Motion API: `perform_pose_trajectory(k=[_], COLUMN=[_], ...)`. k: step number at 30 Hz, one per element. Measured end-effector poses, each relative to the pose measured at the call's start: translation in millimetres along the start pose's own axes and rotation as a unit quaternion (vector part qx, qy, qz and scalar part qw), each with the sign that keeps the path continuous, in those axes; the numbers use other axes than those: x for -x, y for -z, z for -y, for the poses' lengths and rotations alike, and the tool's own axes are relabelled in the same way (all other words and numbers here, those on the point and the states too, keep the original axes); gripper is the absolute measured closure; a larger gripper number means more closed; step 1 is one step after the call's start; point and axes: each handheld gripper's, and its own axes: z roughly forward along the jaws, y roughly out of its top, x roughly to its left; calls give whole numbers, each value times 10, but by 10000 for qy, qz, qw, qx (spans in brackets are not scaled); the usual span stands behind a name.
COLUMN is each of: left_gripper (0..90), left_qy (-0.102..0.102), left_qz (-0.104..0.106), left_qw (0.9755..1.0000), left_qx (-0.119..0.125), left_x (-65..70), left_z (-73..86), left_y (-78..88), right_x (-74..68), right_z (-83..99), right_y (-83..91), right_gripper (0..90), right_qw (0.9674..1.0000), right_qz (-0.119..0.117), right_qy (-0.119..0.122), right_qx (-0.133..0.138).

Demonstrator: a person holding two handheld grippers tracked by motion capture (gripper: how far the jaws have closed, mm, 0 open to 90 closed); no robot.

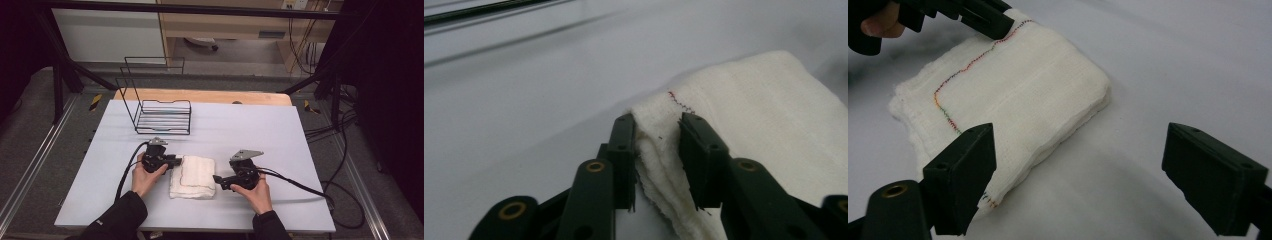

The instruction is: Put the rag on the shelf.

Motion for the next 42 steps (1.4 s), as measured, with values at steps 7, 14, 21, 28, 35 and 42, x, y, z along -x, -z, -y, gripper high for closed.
perform_pose_trajectory(k=[7, 14, 21, 28, 35, 42], left_gripper=[786, 785, 778, 772, 768, 758], left_qy=[-205, -300, -398, -438, -436, -437], left_qz=[-174, -158, -149, -167, -164, -112], left_qw=[9996, 9994, 9991, 9989, 9989, 9990], left_qx=[21, 38, 55, 44, 46, 58], left_x=[101, 94, 90, 92, 92, 73], left_z=[0, 15, 19, 19, 18, 18], left_y=[-4, -15, -22, -23, -25, -27], right_x=[7, 71, 106, 148, 211, 199], right_z=[-10, -72, -177, -227, -229, -207], right_y=[-9, -61, -137, -296, -507, -541], right_gripper=[86, 42, 27, 118, 326, 506], right_qw=[10000, 9995, 9992, 9994, 9987, 9991], right_qz=[-28, 40, 145, 124, 216, 100], right_qy=[-80, -272, -297, -292, -460, -400], right_qx=[30, 178, 210, 107, -96, -101])
